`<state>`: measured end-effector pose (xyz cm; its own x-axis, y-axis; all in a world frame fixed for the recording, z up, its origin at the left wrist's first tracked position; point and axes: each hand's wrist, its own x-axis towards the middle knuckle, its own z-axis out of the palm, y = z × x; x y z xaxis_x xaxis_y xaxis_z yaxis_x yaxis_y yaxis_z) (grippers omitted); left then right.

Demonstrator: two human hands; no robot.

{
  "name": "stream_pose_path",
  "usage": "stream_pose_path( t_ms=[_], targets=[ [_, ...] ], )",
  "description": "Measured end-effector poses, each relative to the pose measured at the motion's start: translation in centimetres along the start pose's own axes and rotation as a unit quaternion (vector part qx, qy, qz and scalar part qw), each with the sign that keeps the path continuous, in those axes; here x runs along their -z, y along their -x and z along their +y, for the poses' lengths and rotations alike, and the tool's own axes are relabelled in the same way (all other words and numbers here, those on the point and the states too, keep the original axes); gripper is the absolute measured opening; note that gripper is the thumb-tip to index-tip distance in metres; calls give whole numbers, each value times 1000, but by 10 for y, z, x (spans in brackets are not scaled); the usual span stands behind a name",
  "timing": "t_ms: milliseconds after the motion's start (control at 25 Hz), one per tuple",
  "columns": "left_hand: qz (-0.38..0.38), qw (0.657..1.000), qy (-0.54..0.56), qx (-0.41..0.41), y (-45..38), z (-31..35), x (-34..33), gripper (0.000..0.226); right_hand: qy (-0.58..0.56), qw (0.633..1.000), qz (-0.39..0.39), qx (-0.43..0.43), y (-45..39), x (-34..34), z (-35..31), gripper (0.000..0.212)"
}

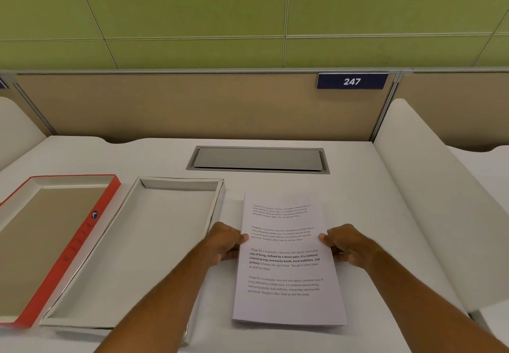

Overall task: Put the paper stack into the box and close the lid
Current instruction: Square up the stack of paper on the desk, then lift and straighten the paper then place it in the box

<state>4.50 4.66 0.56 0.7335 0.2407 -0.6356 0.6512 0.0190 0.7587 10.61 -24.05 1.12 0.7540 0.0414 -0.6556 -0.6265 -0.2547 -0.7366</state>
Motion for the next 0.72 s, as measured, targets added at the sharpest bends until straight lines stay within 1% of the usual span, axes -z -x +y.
stream_pose_path(
  t_ms=[120,200,320,440,560,720],
  targets=[
    [-2,998,5,-59,12,13,0,13,6,998,6,59,13,5,-13,4],
    [-1,993,16,-119,22,27,2,16,12,991,-12,135,26,14,-25,10],
    [15,975,13,-223,38,48,8,19,-12,967,-15,252,44,25,-41,13],
    [43,950,9,-310,53,60,12,16,-36,942,-12,334,59,30,-52,12],
    [61,934,-23,-350,60,59,15,14,-31,930,-11,366,66,30,-48,10],
    [73,929,-70,-356,63,51,15,19,4,933,-13,361,69,32,-41,18]
  ],
)
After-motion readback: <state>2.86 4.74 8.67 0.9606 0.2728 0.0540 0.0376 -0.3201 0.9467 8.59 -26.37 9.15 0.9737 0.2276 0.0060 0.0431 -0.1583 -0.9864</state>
